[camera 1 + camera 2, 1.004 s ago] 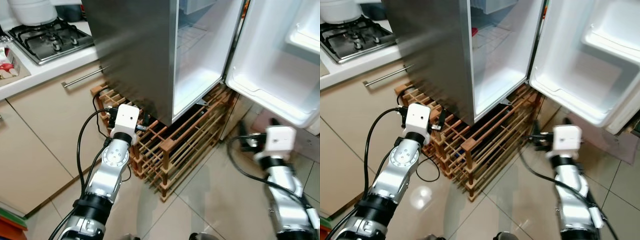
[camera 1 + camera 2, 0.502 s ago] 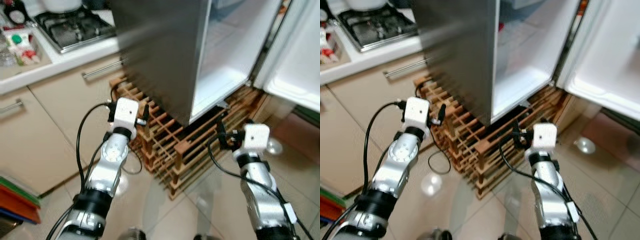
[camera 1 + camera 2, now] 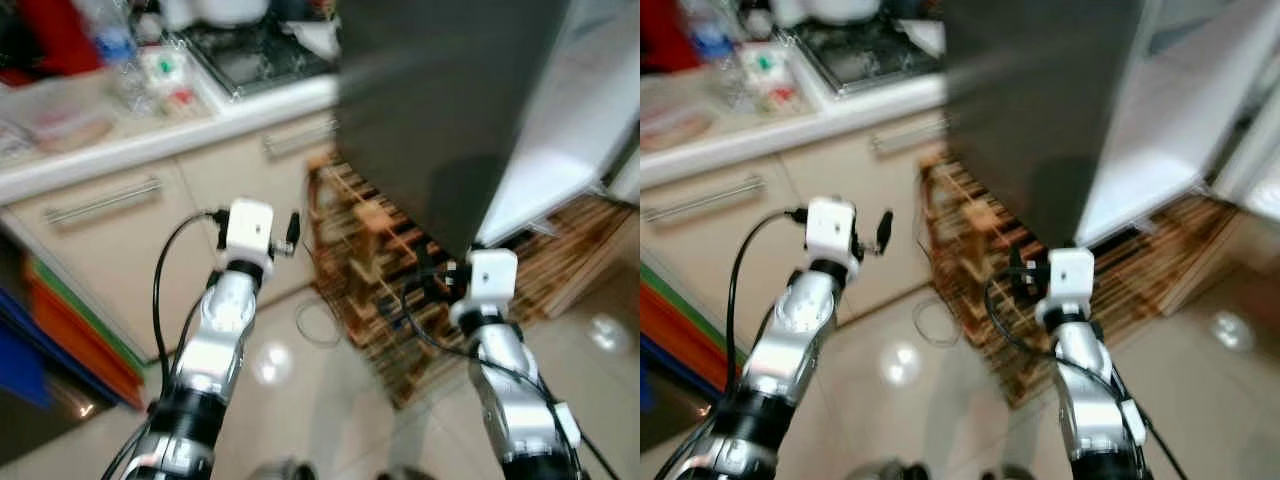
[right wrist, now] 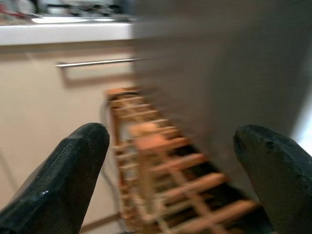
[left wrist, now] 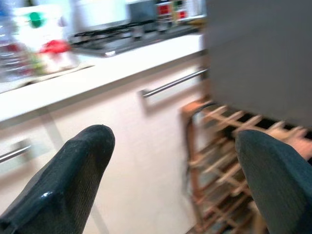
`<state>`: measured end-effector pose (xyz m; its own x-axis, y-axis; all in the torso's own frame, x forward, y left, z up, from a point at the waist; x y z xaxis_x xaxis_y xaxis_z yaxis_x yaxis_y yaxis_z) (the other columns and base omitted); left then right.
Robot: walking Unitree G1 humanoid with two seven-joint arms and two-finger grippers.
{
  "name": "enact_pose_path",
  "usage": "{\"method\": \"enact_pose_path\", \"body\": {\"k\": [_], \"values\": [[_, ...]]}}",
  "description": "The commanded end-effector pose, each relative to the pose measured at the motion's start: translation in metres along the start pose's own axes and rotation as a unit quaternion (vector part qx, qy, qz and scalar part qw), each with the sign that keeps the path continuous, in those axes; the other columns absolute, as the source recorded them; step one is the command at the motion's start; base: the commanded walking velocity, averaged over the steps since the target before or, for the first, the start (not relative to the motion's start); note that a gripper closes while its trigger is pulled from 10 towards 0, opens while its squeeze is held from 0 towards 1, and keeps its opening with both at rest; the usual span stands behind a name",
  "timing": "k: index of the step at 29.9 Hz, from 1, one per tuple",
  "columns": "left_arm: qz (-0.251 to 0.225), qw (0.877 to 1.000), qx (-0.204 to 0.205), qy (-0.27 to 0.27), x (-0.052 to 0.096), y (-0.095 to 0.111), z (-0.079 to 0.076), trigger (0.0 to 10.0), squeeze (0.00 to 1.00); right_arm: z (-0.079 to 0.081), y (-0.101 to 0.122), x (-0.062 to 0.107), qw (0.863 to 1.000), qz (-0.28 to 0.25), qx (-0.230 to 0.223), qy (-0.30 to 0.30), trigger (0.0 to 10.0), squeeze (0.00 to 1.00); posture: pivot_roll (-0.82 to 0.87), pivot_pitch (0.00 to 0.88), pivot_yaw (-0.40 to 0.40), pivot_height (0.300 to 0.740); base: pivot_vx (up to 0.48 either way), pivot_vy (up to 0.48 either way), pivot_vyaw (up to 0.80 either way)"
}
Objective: Restocking fridge
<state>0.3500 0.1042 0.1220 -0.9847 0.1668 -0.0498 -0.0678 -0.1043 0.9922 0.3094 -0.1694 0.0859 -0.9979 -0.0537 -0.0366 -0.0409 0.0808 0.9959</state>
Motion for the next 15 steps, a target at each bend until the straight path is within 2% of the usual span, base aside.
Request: {"method": "enact_pose_path", "body": {"k": [1,9,10,15], "values": [[0.0,1.0,-0.011,-0.002,-0.0014,0.0016,0.0003,10.0,0.0,0.0016,-0.0009,-0.0003,1.0,0.004,-0.001,0.006,10.0,0.0,-0.03,0.022,0.044,0.74,0.0,0.0,0.56],[-0.001,1.0,-0.019,-0.013,-0.0006,0.001,-0.0048,10.0,0.0,0.0013,-0.0016,-0.0018,1.0,0.006,-0.001,0.009,10.0,0.0,-0.02,0.01,0.04,0.74,0.0,0.0,0.54],[-0.005,0.999,-0.031,-0.018,-0.0007,0.002,-0.0062,10.0,0.0,0.0009,-0.0007,-0.0033,1.0,0.004,-0.002,0.008,10.0,0.0,-0.02,0.008,0.039,0.74,0.0,0.0,0.48],[-0.007,1.0,-0.021,-0.01,-0.0015,0.0038,-0.0069,10.0,0.0,0.0012,0.0014,-0.0052,1.0,-0.001,-0.001,0.009,10.0,0.0,-0.02,0.005,0.038,0.74,0.0,-0.441,0.47]]}}
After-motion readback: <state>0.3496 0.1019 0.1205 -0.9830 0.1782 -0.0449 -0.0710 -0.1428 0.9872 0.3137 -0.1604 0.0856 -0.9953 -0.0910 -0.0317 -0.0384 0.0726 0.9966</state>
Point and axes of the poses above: a point about 5 cm out from each wrist's last joint towards the gripper, its own x axis pointing back from the gripper into the wrist, its own y axis along the axis of the wrist's last joint, z = x × y, the point moved 3 cm from there along -x, pointing out of the wrist towards the gripper, and after that the axes turned 1 degree about x, right-handed, at the moved point
